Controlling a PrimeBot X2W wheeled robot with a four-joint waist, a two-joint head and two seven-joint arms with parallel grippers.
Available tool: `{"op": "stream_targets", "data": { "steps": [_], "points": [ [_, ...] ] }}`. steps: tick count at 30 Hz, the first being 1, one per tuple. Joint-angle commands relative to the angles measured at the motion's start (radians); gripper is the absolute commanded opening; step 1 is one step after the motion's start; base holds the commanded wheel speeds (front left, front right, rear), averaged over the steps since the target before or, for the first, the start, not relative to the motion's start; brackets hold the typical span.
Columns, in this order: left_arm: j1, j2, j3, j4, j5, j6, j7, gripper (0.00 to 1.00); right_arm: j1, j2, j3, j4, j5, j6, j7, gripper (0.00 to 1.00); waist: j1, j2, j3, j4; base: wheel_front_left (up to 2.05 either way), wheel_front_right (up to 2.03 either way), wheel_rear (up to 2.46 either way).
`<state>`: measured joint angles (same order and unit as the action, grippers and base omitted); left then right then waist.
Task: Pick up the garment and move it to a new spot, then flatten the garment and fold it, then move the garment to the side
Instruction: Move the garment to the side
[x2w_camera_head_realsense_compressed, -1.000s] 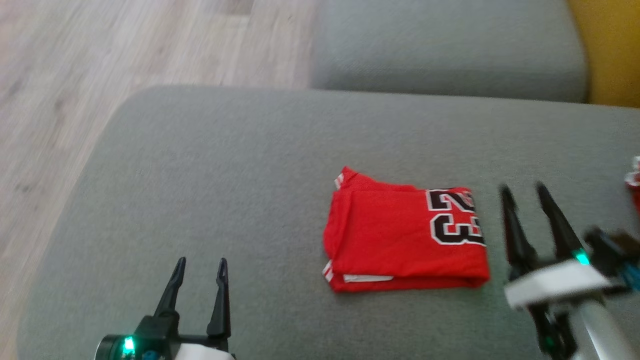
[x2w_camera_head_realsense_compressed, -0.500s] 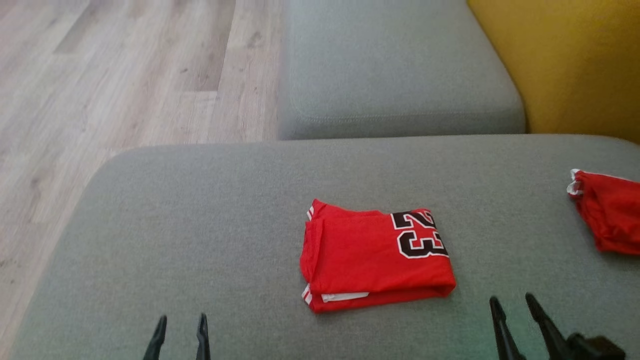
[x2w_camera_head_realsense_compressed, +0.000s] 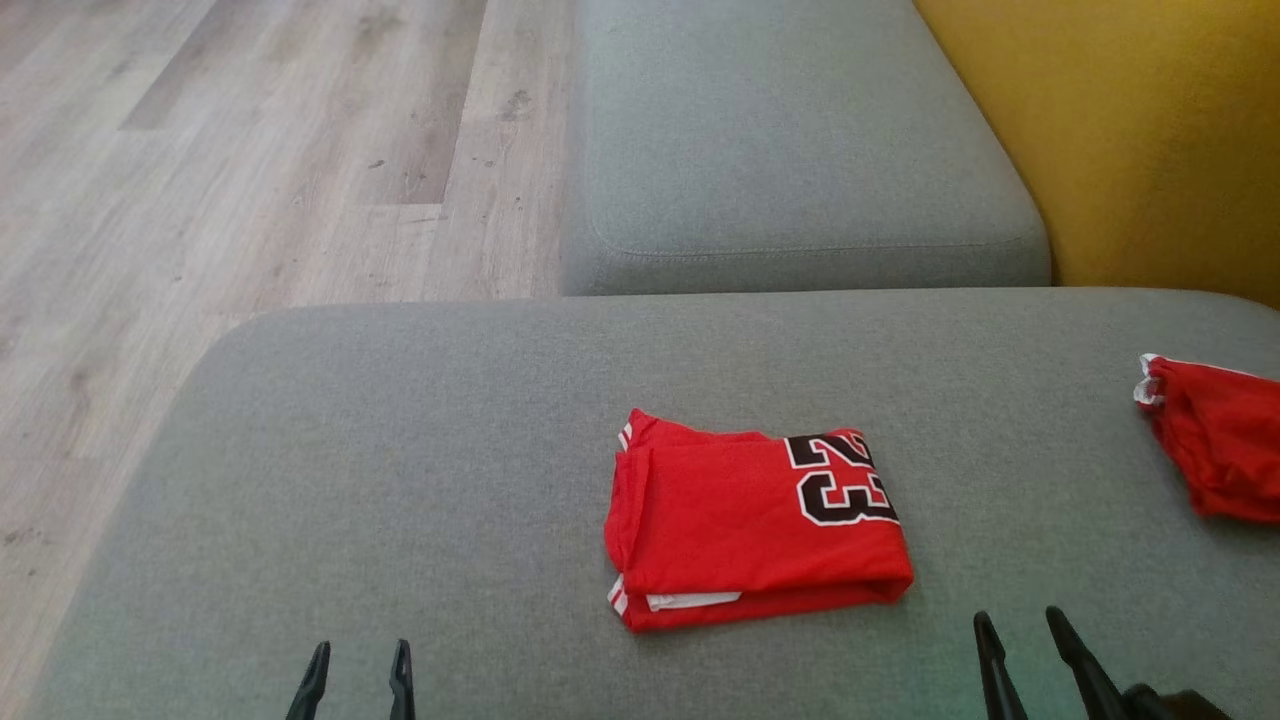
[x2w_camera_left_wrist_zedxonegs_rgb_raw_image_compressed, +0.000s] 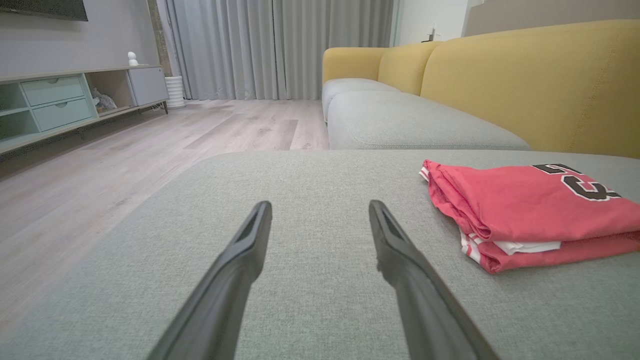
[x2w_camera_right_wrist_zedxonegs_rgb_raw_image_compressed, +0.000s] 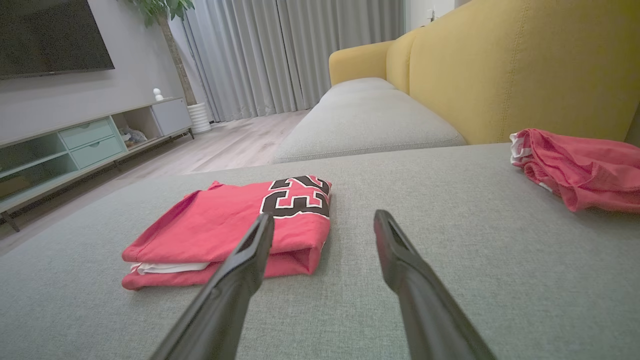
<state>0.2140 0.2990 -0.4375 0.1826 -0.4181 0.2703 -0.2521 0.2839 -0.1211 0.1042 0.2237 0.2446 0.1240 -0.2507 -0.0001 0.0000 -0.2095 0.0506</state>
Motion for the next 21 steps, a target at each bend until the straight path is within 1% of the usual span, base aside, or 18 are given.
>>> {"op": "stream_targets", "data": {
  "steps": [1,9,13,18,21],
  "points": [
    [-0.037,-0.006,0.055,-0.021,0.016,-0.012,-0.010,1.00,-0.021,-0.006,0.010,-0.025,-0.013,0.007,-0.011,1.00,0.0001,0.0000,-0.002,0.004,0.00,0.00,0.00],
    [-0.038,-0.032,0.081,-0.012,0.029,-0.042,-0.010,1.00,-0.014,-0.008,0.023,-0.013,-0.017,0.007,-0.011,1.00,0.0001,0.0000,0.002,0.011,0.00,0.00,0.00],
    [-0.043,-0.045,0.090,-0.021,0.044,-0.051,-0.010,1.00,-0.021,-0.011,0.022,-0.005,-0.012,0.007,-0.011,1.00,0.0001,0.0000,0.024,0.015,0.00,0.00,0.00],
    [-0.065,-0.056,0.098,-0.051,0.071,-0.062,-0.010,1.00,-0.112,-0.014,0.012,0.044,-0.002,0.007,-0.011,1.00,0.0001,0.0000,0.089,0.020,0.00,0.00,0.00],
    [-0.085,-0.062,0.097,-0.068,0.088,-0.065,-0.010,1.00,-0.207,-0.029,0.026,0.121,0.009,0.007,-0.011,1.00,0.0001,0.0000,0.137,0.023,0.00,0.00,0.00]
  ]
}}
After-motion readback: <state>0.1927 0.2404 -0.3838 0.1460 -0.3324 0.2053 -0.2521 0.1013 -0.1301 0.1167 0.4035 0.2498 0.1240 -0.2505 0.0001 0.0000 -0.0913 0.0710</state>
